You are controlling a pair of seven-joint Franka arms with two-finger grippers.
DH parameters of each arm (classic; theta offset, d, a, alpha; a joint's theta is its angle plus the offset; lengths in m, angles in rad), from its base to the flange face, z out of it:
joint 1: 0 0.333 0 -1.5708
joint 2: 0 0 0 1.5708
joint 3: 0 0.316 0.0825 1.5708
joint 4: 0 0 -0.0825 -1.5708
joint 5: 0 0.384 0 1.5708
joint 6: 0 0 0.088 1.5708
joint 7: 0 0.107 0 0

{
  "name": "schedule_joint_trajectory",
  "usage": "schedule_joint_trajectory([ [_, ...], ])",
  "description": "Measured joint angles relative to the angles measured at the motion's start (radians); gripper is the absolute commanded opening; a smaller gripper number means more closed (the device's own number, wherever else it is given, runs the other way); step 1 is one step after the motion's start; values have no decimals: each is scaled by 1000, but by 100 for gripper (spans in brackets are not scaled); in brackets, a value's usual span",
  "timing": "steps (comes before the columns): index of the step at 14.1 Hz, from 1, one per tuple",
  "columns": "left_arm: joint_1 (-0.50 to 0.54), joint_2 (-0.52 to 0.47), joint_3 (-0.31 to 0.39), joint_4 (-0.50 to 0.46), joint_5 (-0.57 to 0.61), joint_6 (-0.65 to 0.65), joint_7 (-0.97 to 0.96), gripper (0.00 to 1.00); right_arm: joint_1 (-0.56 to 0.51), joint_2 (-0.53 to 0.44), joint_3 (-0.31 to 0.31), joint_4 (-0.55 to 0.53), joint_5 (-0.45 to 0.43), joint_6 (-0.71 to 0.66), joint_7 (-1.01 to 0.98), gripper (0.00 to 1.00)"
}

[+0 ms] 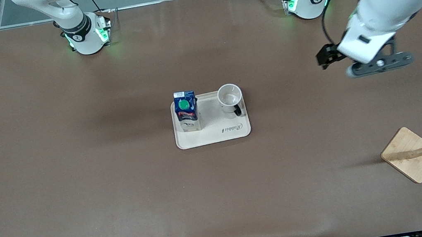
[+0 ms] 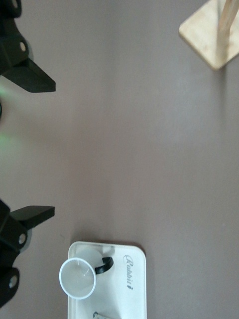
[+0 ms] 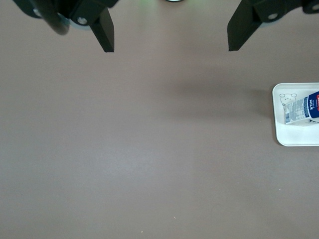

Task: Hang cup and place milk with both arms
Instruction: 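Move the left gripper over the white mug on the tray, then lower the left gripper and grasp the white mug's rim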

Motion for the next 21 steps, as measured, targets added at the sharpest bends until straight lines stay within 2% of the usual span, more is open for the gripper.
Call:
schedule_joint_trajectory([
  [5, -1, 7, -143, -225, 0, 269, -214, 100, 1, 1, -3, 0, 0, 0, 0, 100],
  [7, -2, 12, -187, -314, 0, 371, -288, 86, 2, 3, -3, 0, 0, 0, 0, 100],
  [9, -5, 36, -232, -367, 0, 414, -370, 74, 3, 6, -3, 0, 0, 0, 0, 100],
  [11, -34, 82, -255, -388, 0, 452, -446, 71, 3, 9, -4, 0, 0, 0, 0, 100],
  [15, -109, 188, -256, -404, 0, 575, -553, 64, 3, 13, -4, 0, 0, 0, 0, 100],
  [17, -123, 227, -256, -404, 0, 615, -560, 57, 3, 14, -4, 0, 0, 0, 0, 100],
  [21, -124, 277, -256, -404, 40, 645, -605, 55, 3, 16, -5, 0, 0, 0, 0, 100],
])
